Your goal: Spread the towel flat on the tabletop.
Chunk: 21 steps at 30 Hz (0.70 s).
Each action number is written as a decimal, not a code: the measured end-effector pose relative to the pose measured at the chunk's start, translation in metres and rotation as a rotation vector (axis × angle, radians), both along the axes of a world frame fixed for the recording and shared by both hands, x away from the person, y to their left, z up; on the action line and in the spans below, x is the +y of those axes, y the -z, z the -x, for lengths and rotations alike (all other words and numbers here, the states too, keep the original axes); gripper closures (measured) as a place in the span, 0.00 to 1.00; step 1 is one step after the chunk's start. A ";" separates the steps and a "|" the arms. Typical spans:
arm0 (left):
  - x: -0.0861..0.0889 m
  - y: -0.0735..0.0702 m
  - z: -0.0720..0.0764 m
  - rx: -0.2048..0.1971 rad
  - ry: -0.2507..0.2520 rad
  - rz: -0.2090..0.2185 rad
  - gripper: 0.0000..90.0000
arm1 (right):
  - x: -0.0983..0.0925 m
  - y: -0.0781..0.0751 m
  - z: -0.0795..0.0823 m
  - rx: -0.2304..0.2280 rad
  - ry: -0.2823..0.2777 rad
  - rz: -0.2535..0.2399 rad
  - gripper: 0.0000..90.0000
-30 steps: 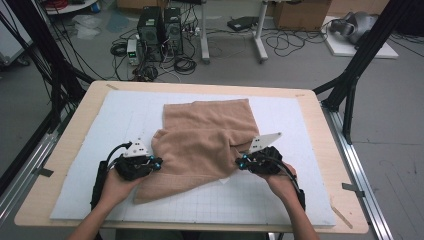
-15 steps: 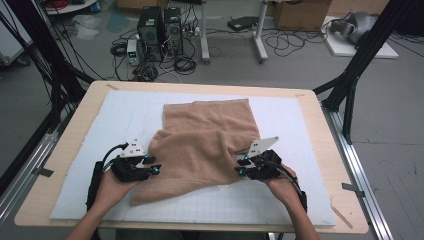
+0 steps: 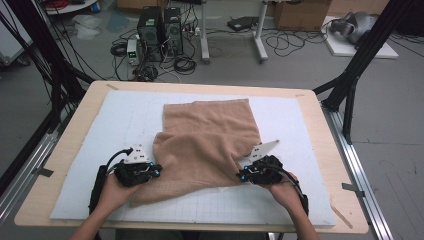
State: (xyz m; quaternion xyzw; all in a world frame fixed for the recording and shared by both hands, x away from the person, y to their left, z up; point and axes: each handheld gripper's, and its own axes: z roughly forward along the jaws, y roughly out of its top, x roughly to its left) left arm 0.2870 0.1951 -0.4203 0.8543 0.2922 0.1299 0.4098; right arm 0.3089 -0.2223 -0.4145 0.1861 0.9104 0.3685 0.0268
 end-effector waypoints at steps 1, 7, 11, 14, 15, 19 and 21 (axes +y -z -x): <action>0.001 -0.005 0.003 -0.004 0.007 0.017 0.95 | -0.003 -0.004 0.006 -0.005 -0.002 -0.006 0.94; 0.009 -0.029 0.014 -0.031 0.009 0.093 0.93 | -0.014 -0.032 0.036 -0.042 -0.056 -0.126 0.85; 0.010 -0.028 0.008 -0.010 -0.011 0.093 0.65 | -0.018 -0.041 0.027 -0.070 -0.022 -0.164 0.77; 0.005 -0.017 0.000 0.009 -0.014 0.049 0.65 | -0.015 -0.030 0.015 -0.070 -0.002 -0.121 0.79; 0.003 -0.012 -0.003 0.021 -0.017 0.028 0.65 | -0.010 -0.024 0.013 -0.072 0.002 -0.087 0.79; -0.007 0.009 -0.015 0.061 -0.019 -0.078 0.65 | 0.011 0.001 0.004 -0.066 0.007 -0.007 0.72; -0.011 0.016 -0.018 0.055 -0.009 -0.110 0.66 | 0.023 0.009 -0.002 -0.057 0.014 0.020 0.67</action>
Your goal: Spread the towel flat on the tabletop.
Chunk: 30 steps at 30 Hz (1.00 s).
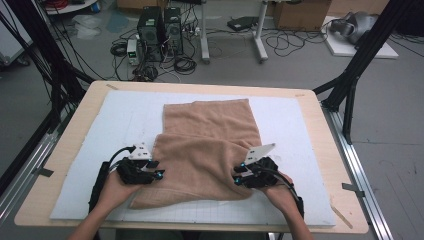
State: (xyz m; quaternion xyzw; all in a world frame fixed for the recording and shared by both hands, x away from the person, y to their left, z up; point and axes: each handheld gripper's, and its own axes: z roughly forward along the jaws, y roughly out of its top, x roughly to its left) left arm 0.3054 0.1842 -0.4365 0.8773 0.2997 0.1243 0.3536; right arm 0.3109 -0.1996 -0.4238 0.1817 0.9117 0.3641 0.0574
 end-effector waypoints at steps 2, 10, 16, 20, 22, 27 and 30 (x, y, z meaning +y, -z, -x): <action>-0.002 0.000 0.000 -0.006 0.018 0.002 0.73 | 0.012 0.007 -0.004 -0.019 0.015 0.057 0.68; -0.003 -0.005 0.011 -0.037 0.029 0.040 0.95 | 0.002 -0.005 0.002 -0.041 0.008 0.055 0.95; 0.002 -0.028 0.013 -0.080 0.008 0.152 0.96 | -0.043 -0.048 0.010 -0.107 0.112 0.035 0.95; 0.003 -0.031 -0.002 -0.117 -0.062 0.157 0.96 | -0.045 -0.065 -0.011 -0.154 0.171 0.047 0.95; 0.002 -0.028 -0.013 -0.127 -0.102 0.143 0.96 | -0.039 -0.062 -0.029 -0.157 0.194 0.063 0.95; 0.001 -0.012 -0.045 -0.091 -0.184 0.146 0.96 | -0.030 -0.031 -0.074 -0.089 0.256 0.106 0.95; -0.004 -0.006 -0.056 -0.086 -0.196 0.134 0.95 | -0.033 -0.023 -0.086 -0.075 0.284 0.059 0.95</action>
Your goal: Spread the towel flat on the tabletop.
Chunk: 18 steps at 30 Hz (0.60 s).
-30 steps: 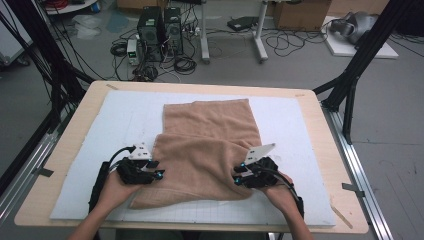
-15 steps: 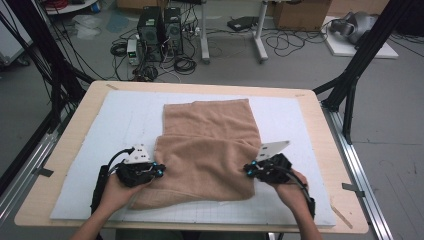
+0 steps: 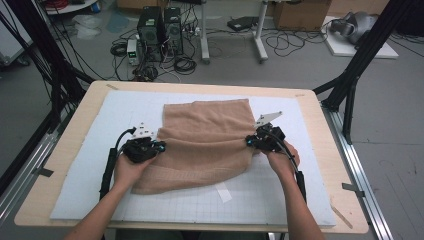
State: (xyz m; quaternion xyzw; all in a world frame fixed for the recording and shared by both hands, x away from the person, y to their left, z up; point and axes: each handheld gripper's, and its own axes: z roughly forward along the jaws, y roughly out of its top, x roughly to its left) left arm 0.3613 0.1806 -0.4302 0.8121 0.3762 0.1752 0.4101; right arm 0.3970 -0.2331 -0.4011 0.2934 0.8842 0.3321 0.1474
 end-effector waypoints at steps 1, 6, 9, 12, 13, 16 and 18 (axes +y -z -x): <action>-0.001 -0.001 -0.002 0.001 -0.003 0.004 0.95 | -0.001 0.000 -0.002 -0.001 0.005 -0.009 0.94; 0.006 -0.010 0.004 -0.010 0.000 0.013 0.84 | -0.008 -0.010 0.003 -0.007 0.002 -0.073 0.80; 0.012 -0.019 0.016 -0.028 0.031 0.014 0.75 | -0.007 -0.022 0.021 -0.034 -0.043 -0.110 0.75; 0.016 -0.024 0.032 -0.031 0.074 0.012 0.70 | 0.000 -0.029 0.043 -0.052 -0.110 -0.117 0.69; 0.017 -0.025 0.037 -0.030 0.085 0.002 0.67 | 0.003 -0.030 0.051 -0.053 -0.135 -0.116 0.68; 0.021 -0.022 0.052 -0.033 0.112 -0.023 0.63 | 0.009 -0.027 0.073 -0.056 -0.193 -0.107 0.66; 0.023 -0.017 0.059 -0.023 0.133 -0.024 0.62 | 0.013 -0.019 0.085 -0.024 -0.229 -0.116 0.64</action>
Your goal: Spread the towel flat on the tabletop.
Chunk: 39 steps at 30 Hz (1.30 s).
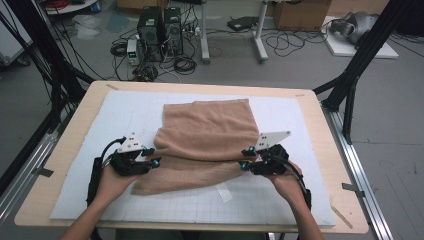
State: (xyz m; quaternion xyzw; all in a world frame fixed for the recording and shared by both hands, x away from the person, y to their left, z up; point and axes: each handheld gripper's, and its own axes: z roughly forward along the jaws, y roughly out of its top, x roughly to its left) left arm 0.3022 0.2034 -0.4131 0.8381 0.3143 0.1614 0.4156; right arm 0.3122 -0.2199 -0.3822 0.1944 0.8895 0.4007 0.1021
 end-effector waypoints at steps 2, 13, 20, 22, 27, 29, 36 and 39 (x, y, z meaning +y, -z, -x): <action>0.000 0.008 0.003 0.033 0.019 -0.021 0.61 | 0.006 0.010 0.007 0.008 -0.020 0.033 0.60; -0.007 0.025 0.008 0.067 0.075 -0.056 0.96 | 0.017 0.037 -0.002 0.081 -0.075 0.082 0.92; -0.010 0.003 0.026 0.024 0.116 0.020 0.96 | 0.002 0.012 0.018 0.093 -0.120 0.024 0.92; -0.011 -0.006 0.031 0.009 0.134 0.054 0.96 | -0.003 0.002 0.025 0.096 -0.134 0.000 0.92; -0.015 -0.021 0.030 -0.034 0.125 0.083 0.96 | -0.018 -0.015 0.026 0.081 -0.103 -0.018 0.91; -0.018 -0.016 0.019 -0.027 0.103 0.075 0.96 | -0.019 -0.012 0.014 0.085 -0.063 -0.015 0.91; -0.033 0.018 -0.025 -0.004 0.009 -0.006 0.96 | -0.012 0.026 -0.039 0.141 0.076 0.055 0.87; -0.034 0.024 -0.033 0.022 -0.003 0.012 0.95 | -0.011 0.042 -0.052 0.177 0.098 0.076 0.84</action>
